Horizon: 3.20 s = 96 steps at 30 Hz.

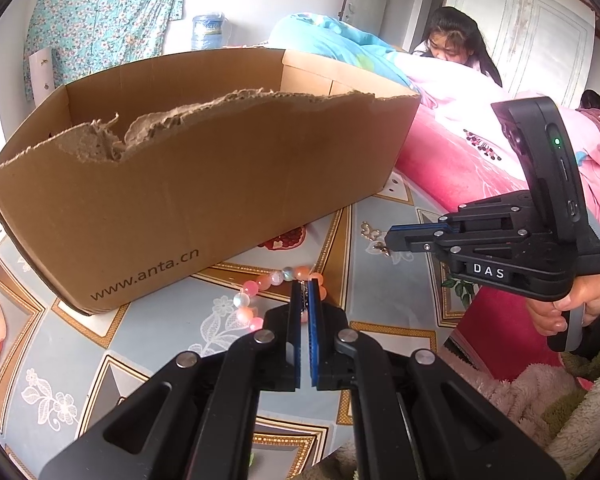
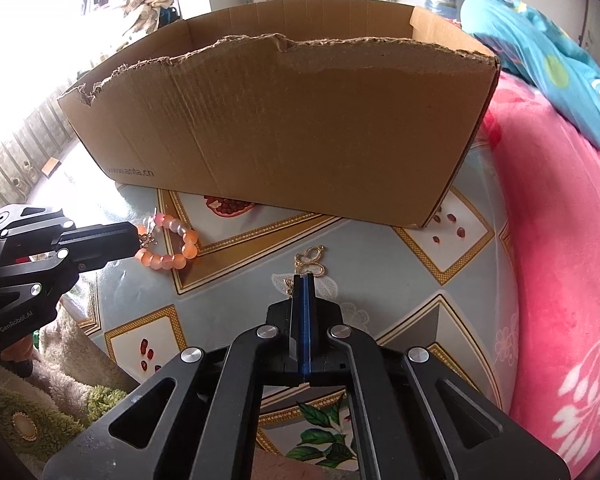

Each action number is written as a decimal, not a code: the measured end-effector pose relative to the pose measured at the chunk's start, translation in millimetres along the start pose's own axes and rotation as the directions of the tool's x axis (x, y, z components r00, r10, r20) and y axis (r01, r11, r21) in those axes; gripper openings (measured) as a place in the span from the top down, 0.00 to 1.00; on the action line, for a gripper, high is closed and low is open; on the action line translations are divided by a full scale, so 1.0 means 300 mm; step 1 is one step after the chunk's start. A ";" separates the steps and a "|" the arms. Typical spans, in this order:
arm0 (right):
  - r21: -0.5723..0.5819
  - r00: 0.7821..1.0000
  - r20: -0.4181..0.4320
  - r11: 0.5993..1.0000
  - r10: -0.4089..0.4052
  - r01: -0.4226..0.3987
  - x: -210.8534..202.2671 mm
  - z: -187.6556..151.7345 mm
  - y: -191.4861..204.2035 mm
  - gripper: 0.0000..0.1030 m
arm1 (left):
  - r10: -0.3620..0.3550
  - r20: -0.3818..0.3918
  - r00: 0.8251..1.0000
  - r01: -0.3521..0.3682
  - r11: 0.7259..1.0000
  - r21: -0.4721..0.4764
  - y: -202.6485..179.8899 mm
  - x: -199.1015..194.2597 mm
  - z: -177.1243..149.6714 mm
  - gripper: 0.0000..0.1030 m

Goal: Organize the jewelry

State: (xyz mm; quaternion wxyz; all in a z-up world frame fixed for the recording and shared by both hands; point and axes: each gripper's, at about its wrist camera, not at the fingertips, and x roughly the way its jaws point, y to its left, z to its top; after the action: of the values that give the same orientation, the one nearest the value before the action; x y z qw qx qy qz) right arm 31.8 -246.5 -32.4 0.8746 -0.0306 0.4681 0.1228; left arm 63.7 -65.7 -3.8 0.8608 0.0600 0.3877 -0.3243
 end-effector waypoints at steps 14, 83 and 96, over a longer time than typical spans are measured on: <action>-0.102 0.999 -0.035 0.995 -0.006 0.003 -0.002 0.037 0.019 0.86 | 0.001 0.003 1.000 -0.001 1.000 -0.001 -0.003 -0.002 0.001 0.98; 0.130 0.918 0.337 0.955 0.211 -0.267 -0.451 0.226 -0.280 0.55 | -0.010 0.178 0.984 0.034 0.991 -0.132 0.184 -0.305 0.244 0.71; 0.282 0.995 -0.024 0.956 0.093 -0.082 -0.124 0.041 -0.189 0.51 | -0.052 -0.012 0.999 0.052 0.998 -0.018 -0.008 -0.055 0.050 0.61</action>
State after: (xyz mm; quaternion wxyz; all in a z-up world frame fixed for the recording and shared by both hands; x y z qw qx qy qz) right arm 35.7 -306.3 1.8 0.8549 0.1121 0.4978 0.0931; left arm 63.5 -64.5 18.4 0.8500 0.0442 0.3974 -0.3428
